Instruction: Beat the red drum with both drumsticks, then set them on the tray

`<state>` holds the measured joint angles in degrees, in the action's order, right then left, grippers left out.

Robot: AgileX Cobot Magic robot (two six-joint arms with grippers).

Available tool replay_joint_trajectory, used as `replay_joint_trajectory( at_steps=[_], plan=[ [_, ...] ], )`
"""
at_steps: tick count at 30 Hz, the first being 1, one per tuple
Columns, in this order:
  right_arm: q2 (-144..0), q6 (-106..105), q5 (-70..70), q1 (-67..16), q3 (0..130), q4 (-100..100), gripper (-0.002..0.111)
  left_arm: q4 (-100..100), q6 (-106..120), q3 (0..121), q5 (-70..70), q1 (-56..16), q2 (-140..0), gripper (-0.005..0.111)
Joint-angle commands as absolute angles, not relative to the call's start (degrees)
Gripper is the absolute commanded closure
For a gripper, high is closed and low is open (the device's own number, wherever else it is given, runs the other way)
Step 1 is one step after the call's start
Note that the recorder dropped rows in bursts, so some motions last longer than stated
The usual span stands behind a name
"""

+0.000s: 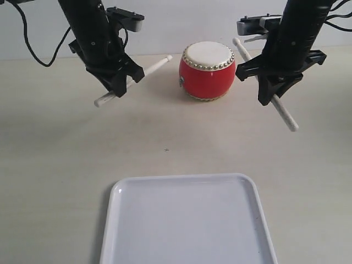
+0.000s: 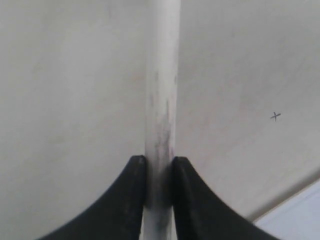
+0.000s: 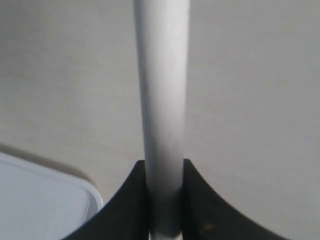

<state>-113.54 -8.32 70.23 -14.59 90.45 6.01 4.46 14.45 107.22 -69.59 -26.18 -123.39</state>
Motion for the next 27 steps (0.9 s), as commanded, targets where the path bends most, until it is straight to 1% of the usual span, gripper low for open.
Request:
replay_joint_trajectory(
  at_steps=[1,5,10,14,22,27],
  plan=[
    [-113.0,-8.9,70.0,-14.7,90.3,6.3,0.108,5.1,12.7,107.6,-70.0,-26.3,-121.6,0.107],
    [-113.0,-8.9,70.0,-14.7,90.3,6.3,0.108,8.8,13.5,107.6,-69.6,-26.3,-119.6,0.107],
    [-113.0,-8.9,70.0,-14.7,90.3,6.9,0.108,12.8,14.5,107.6,-62.1,-26.3,-116.7,0.107],
    [-113.0,-8.9,70.0,-14.7,90.3,7.5,0.108,19.2,19.4,107.6,-59.7,-26.4,-117.2,0.107],
    [-113.4,-8.9,70.0,-14.7,92.8,7.5,0.108,16.8,18.9,107.6,-62.5,-26.5,-122.1,0.107],
    [-116.1,-9.3,70.0,-14.7,93.1,8.4,0.108,17.0,18.9,107.5,-62.8,-26.5,-123.5,0.107]
  ],
)
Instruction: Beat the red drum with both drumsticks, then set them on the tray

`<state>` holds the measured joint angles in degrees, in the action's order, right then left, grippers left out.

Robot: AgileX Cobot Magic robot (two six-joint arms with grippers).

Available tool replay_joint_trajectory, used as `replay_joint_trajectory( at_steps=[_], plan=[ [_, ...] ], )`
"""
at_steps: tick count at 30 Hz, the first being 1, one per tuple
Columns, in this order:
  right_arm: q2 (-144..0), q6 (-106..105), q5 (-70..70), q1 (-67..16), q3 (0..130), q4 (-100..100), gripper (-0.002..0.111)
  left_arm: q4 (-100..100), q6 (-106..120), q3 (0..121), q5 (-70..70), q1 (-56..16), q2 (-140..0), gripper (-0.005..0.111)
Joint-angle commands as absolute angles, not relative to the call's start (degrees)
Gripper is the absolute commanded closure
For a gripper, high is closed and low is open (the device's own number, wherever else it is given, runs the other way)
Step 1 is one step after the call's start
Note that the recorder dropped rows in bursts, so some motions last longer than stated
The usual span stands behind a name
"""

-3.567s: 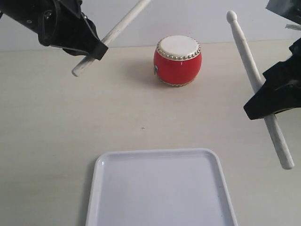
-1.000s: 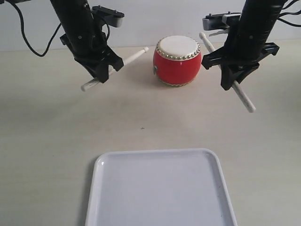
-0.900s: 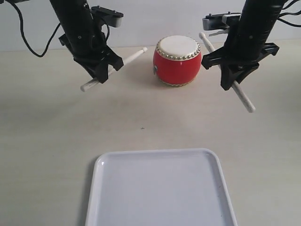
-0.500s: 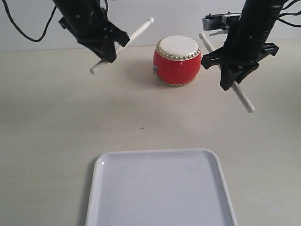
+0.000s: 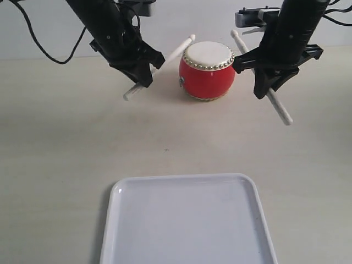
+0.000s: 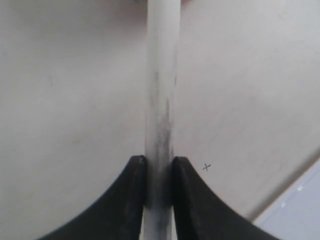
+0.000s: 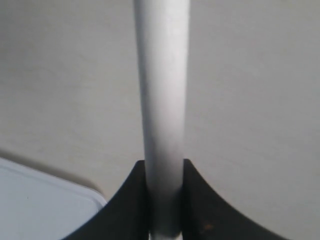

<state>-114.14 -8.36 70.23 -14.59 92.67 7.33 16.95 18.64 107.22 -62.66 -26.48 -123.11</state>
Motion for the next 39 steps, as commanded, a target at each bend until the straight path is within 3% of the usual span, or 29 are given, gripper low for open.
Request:
replay_joint_trajectory(
  at_steps=[1,17,27,39],
  plan=[
    [-116.7,-10.1,70.0,-14.7,93.1,8.9,0.108,16.7,18.9,107.5,-62.8,-26.5,-123.5,0.107],
    [-116.8,-10.9,70.0,-14.7,102.3,10.3,0.108,15.9,18.9,107.5,-62.6,-26.3,-123.5,0.107],
    [-131.5,-10.9,70.0,-14.7,102.6,11.7,0.108,16.4,18.9,107.5,-63.1,-26.3,-122.1,0.107],
    [-121.7,-11.9,70.0,-14.7,106.1,11.6,0.108,13.9,21.3,107.9,-62.1,-28.3,-120.3,0.107]
  ],
)
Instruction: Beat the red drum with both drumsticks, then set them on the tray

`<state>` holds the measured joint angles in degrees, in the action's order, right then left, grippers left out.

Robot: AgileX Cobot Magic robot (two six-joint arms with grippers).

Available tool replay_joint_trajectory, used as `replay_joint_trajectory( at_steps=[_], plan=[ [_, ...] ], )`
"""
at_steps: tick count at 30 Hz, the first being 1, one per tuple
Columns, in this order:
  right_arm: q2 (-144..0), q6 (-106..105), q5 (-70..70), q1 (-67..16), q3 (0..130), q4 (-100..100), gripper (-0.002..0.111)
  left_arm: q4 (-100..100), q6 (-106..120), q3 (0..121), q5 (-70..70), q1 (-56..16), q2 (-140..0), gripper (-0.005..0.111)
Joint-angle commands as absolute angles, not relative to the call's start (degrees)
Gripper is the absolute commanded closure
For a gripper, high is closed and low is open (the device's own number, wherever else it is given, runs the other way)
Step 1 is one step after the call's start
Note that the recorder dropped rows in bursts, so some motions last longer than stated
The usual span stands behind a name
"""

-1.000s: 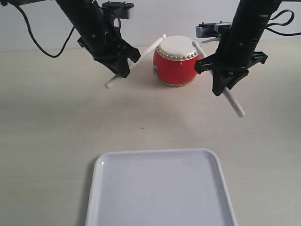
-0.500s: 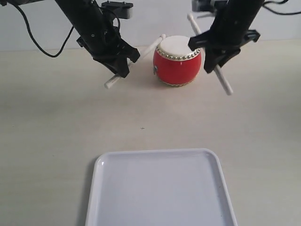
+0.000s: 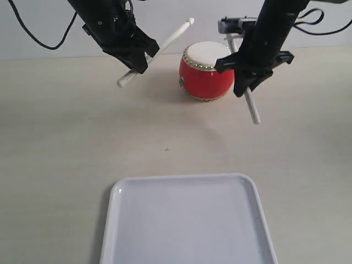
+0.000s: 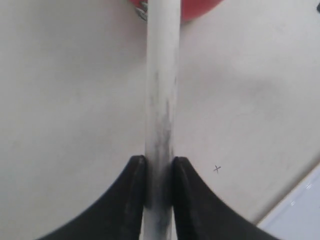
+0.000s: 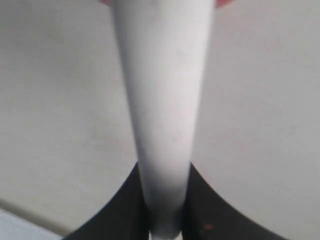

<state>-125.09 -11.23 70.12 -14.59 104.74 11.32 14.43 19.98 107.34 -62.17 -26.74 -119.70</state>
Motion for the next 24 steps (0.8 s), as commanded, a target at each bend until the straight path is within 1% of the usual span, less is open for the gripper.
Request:
replay_joint_trajectory(
  at_steps=[1,5,8,15,18,24],
  plan=[
    [-121.0,-11.9,70.0,-14.7,106.3,11.6,0.108,13.7,22.3,107.9,-63.3,-28.6,-121.5,0.107],
    [-119.7,-11.9,70.0,-14.7,106.5,11.6,0.108,12.8,23.9,108.1,-69.5,-29.2,-128.1,0.107],
    [-119.5,-11.9,70.0,-14.7,106.5,11.6,0.108,13.0,22.9,108.6,-70.0,-28.6,-129.5,0.107],
    [-123.0,-11.8,70.0,-14.7,106.5,13.7,0.108,15.0,21.8,112.5,-70.0,-26.4,-120.9,0.107],
    [-126.1,-11.1,70.0,-14.7,105.7,14.2,0.108,15.9,21.8,112.6,-70.0,-25.2,-116.2,0.107],
    [-131.8,-10.3,70.0,-14.7,104.4,19.2,0.108,15.9,21.8,112.6,-70.0,-22.6,-112.1,0.107]
  ],
)
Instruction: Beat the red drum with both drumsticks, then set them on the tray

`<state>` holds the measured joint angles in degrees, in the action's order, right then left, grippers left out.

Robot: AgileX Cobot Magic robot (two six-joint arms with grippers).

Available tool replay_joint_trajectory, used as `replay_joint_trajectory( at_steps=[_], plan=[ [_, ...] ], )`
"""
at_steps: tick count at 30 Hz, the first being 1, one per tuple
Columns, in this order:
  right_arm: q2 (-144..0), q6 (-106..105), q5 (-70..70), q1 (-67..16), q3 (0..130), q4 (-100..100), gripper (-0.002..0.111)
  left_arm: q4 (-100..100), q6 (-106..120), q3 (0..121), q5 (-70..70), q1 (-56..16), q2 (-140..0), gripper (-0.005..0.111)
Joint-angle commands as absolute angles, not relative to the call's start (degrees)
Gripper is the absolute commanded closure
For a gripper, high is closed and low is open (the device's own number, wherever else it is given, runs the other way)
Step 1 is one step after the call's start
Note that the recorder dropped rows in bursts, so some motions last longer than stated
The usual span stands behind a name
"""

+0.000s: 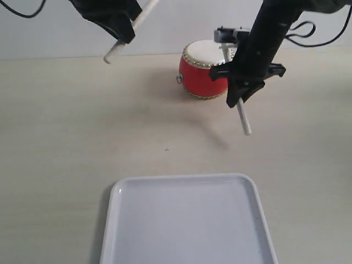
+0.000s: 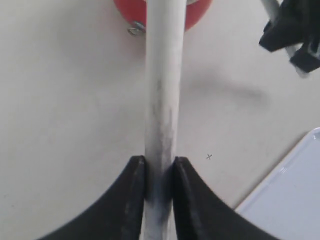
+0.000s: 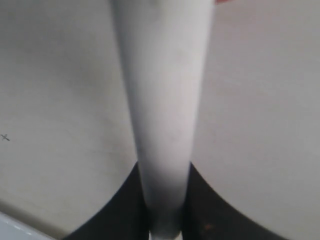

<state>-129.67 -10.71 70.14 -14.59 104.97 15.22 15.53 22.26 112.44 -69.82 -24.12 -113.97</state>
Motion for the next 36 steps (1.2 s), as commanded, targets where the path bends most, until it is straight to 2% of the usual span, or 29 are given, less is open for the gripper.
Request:
replay_joint_trajectory(
  at_steps=[1,9,17,26,36],
  plan=[
    [-131.8,-10.4,70.0,-14.7,104.4,20.1,0.108,15.9,21.8,112.6,-70.0,-22.4,-111.9,0.107],
    [-127.5,-10.8,70.0,-14.7,104.4,19.4,0.108,16.7,21.8,112.6,-70.0,-22.3,-112.3,0.107],
    [-134.0,-9.9,70.0,-14.0,104.4,19.7,0.108,16.8,21.8,112.6,-70.0,-22.3,-112.4,0.107],
    [-125.2,-9.9,70.0,-14.0,106.8,19.3,0.108,17.8,21.8,112.4,-70.0,-22.8,-116.7,0.107],
    [-117.5,-10.4,70.0,-14.0,107.2,13.4,0.108,17.0,21.8,116.1,-70.0,-27.6,-128.0,0.107]
  ],
)
